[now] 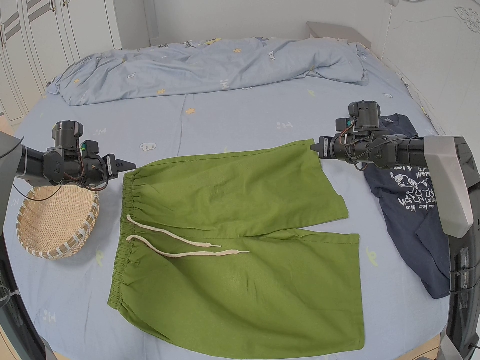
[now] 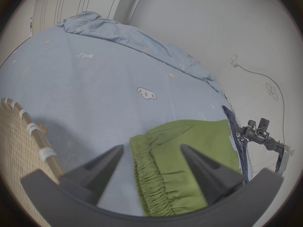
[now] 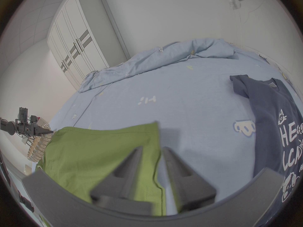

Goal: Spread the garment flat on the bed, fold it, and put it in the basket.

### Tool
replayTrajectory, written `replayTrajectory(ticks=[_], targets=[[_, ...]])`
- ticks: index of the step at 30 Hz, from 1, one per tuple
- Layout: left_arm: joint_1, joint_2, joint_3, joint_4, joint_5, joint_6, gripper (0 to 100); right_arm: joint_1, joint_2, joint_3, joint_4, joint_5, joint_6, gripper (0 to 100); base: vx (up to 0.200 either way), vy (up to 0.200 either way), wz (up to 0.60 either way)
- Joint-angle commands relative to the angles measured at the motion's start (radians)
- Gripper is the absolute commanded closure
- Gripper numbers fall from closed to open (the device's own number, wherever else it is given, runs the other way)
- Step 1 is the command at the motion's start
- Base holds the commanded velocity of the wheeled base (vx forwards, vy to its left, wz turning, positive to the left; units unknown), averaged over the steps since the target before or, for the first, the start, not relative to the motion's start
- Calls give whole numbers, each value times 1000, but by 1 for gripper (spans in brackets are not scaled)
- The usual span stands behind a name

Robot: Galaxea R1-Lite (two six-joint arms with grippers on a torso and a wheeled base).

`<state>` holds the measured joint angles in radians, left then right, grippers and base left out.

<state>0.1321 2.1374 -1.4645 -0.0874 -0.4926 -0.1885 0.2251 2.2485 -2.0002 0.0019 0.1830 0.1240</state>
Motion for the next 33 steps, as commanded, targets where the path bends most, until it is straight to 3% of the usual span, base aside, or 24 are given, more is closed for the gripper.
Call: replayTrajectory(ticks=[1, 9, 15, 20, 24, 28, 33], targets=[[-3, 7, 1, -20, -1, -2, 0, 2, 8, 0, -3, 1, 0, 0, 0, 0, 0], [-42, -139, 76, -35, -4, -16, 0, -16, -35, 0, 1, 0, 25, 0, 0, 0, 0], [-66, -327, 246, -34, -14, -48, 0, -56, -237, 83, 61, 3, 132, 0, 0, 0, 0], [-57, -473, 489, -35, -31, -62, 0, -59, -488, 431, 92, 16, 193, 0, 0, 0, 0], [3, -576, 724, -35, -113, -55, 0, -47, -682, 765, 87, 30, 235, 0, 0, 0, 0], [61, -656, 892, -35, -179, -52, 0, -47, -811, 980, 86, 90, 253, 0, 0, 0, 0], [78, -714, 1056, -37, -182, -31, 0, -47, -912, 1149, 86, 122, 253, 0, 0, 0, 0]])
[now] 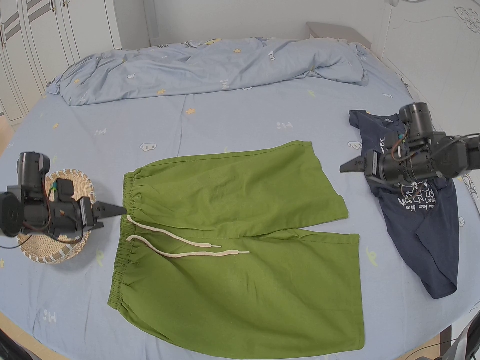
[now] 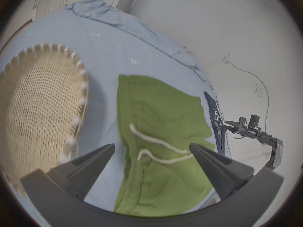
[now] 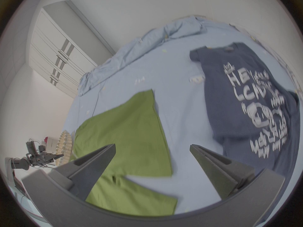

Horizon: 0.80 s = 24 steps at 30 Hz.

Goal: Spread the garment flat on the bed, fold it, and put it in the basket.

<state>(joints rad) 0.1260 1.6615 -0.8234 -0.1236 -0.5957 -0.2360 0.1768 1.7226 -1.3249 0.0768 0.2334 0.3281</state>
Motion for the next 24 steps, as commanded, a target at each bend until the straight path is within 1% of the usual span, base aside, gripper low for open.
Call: replayTrajectory(ticks=[1, 3, 8, 14, 15, 18, 19, 20, 22, 24], targets=[[87, -249, 471, -1, -82, 18, 0, 6, -402, 503, 9, 73, 48, 0, 0, 0, 0], [90, -252, 537, -4, -85, 17, 0, 18, -420, 526, 8, 72, 48, 0, 0, 0, 0], [104, -235, 609, -18, -87, 17, 0, 24, -465, 543, 8, 72, 45, 0, 0, 0, 0], [104, -134, 613, -56, -88, 17, 0, 24, -491, 547, 9, 72, 43, 0, 0, 0, 0], [98, -77, 612, -79, -96, 15, 0, 26, -498, 550, 9, 72, 45, 0, 0, 0, 0], [87, -17, 609, -128, -114, 14, 0, 27, -506, 552, 9, 72, 43, 0, 0, 0, 0], [87, -17, 609, -128, -114, 14, 0, 27, -506, 552, 9, 72, 43, 0, 0, 0, 0], [86, 15, 601, -162, -118, 10, 0, 27, -506, 552, 9, 72, 45, 0, 0, 0, 0], [86, 32, 598, -177, -119, 10, 0, 26, -508, 552, 9, 72, 45, 0, 0, 0, 0], [84, 81, 576, -222, -121, 9, 0, 27, -506, 553, 9, 72, 45, 0, 0, 0, 0]])
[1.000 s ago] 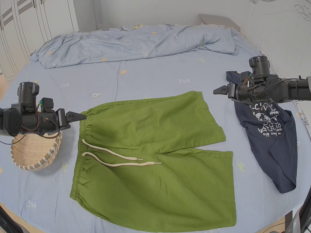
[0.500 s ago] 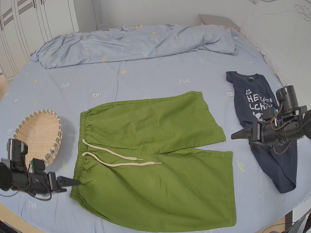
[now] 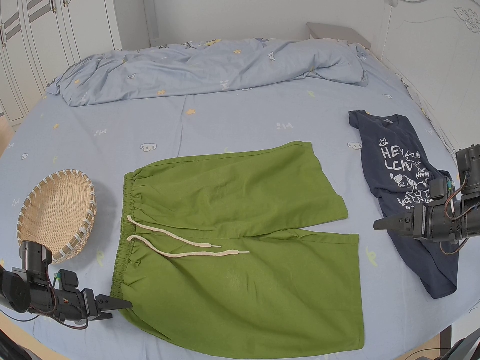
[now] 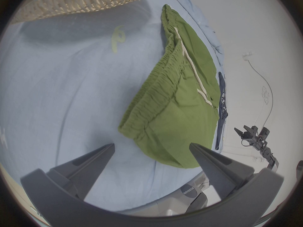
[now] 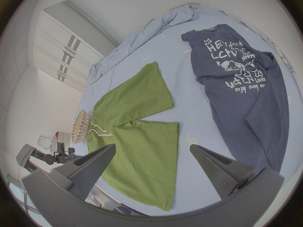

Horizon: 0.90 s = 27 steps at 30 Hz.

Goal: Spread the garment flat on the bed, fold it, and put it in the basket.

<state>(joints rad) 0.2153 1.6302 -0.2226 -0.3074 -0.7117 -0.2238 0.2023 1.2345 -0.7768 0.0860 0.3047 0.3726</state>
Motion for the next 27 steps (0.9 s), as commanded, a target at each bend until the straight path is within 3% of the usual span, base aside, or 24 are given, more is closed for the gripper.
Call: replayTrajectory(ticks=[1, 5, 7, 27], targets=[[-7, 131, -34, -55, -11, -6, 0, 2, -18, 7, 0, 1, 0, 0, 0, 0, 0], [-7, 138, -44, -78, -63, -31, 0, 0, -20, 17, -2, 2, 0, 0, 0, 0, 0], [-4, 132, -63, -102, -129, -61, 0, -1, -20, 22, -2, 2, 0, 0, 0, 0, 0], [22, 188, -60, -160, -129, -52, 0, -1, -18, 31, -2, 1, 0, 0, 0, 0, 0]])
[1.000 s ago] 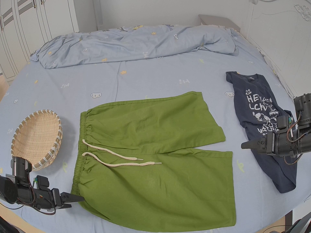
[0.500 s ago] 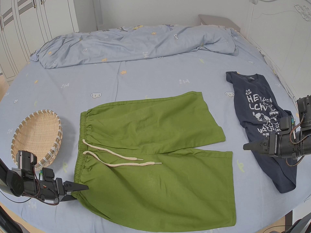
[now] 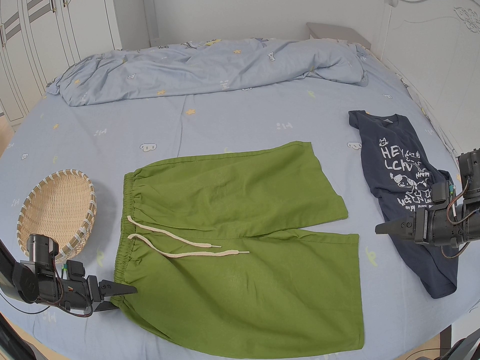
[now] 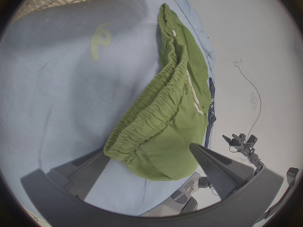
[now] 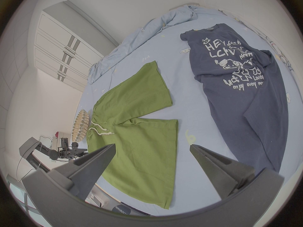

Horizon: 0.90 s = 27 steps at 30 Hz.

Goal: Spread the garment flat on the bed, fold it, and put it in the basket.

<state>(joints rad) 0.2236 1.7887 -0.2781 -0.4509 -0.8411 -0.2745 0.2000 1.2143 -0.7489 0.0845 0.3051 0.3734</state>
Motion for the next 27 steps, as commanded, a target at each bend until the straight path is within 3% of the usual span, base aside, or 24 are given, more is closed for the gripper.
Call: replayTrajectory(ticks=[1, 27], targets=[[17, 29, -4, -20, -1, -2, 0, 1, 2, 2, 0, 0, -1, 0, 0, 0, 0], [28, 12, 17, -38, -9, -3, 0, 4, 4, 8, 0, 0, -1, 0, 0, 0, 0]])
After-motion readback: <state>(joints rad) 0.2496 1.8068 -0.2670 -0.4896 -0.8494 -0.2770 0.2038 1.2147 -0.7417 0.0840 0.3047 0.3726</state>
